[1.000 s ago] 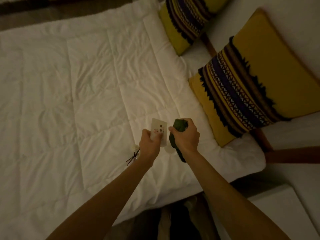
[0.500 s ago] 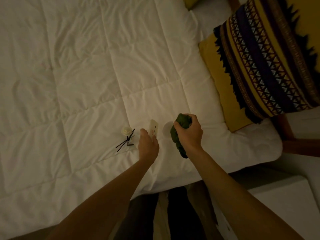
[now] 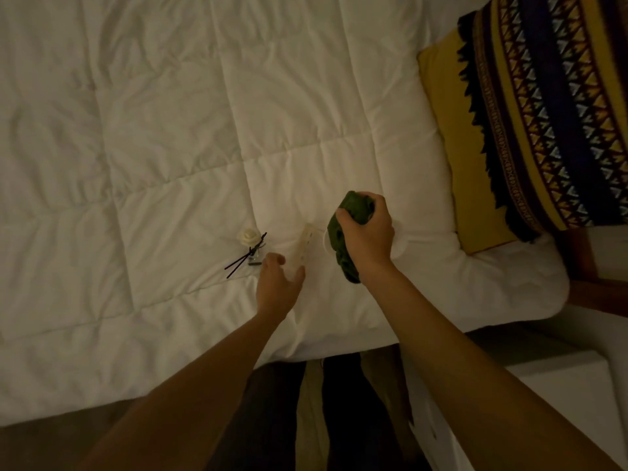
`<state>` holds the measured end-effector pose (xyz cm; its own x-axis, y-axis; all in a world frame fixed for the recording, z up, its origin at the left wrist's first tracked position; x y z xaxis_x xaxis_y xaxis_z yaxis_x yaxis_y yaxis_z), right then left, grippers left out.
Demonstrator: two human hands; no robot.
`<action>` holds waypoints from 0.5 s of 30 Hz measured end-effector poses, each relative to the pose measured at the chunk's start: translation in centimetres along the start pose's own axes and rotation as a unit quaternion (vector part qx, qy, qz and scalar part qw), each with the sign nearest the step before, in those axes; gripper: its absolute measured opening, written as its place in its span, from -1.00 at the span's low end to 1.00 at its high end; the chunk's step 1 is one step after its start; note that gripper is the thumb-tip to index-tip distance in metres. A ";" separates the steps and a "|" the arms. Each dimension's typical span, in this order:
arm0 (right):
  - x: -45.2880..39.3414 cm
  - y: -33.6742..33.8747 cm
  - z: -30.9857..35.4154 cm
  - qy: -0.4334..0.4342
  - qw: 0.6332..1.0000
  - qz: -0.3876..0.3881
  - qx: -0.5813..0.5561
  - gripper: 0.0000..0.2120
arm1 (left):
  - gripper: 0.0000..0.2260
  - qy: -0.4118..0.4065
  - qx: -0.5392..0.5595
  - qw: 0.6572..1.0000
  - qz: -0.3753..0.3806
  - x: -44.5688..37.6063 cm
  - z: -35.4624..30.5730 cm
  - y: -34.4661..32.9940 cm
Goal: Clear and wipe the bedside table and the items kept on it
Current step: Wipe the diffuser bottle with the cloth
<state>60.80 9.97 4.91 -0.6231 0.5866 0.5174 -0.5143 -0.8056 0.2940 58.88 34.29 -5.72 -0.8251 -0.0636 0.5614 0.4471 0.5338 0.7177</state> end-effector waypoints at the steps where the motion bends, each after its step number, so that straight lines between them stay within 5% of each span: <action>1: 0.2 -0.5 0.5 0.003 1.000 0.005 0.002 -0.66 | -0.61 0.010 0.001 1.000 -0.007 0.5 0.9 0.7; 5: 0.6 -2.8 1.4 0.004 1.000 0.029 0.003 -0.64 | -0.74 0.069 -0.018 0.996 -0.047 1.6 4.7 3.8; 8: 1.0 -4.8 0.8 -0.022 0.998 0.056 -0.009 -0.51 | -0.67 0.109 0.018 0.988 -0.112 1.3 7.0 6.4; 11: 1.5 -6.6 -0.7 -0.055 0.995 0.084 -0.023 -0.35 | -0.46 0.043 0.061 0.992 -0.101 -1.0 6.8 6.8; 15: 2.5 -7.8 -2.6 -0.102 0.988 0.110 -0.035 -0.30 | -0.67 -0.035 0.122 0.989 -0.072 -3.7 5.0 6.8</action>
<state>61.74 17.88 1.82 -0.5967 0.3624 0.7160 -0.4229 -0.9003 0.1033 63.29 42.34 -5.00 -0.9001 -0.1003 0.4239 0.2328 0.7117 0.6628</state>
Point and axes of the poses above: each hand's wrist, its own x-axis away from the middle knuckle, its own y-axis out of the back of the hand, z = x × y, the point moved 10 cm from there along -x, towards the middle knuckle, and after that the axes turned 6 degrees about -x, right-handed, at the moved point
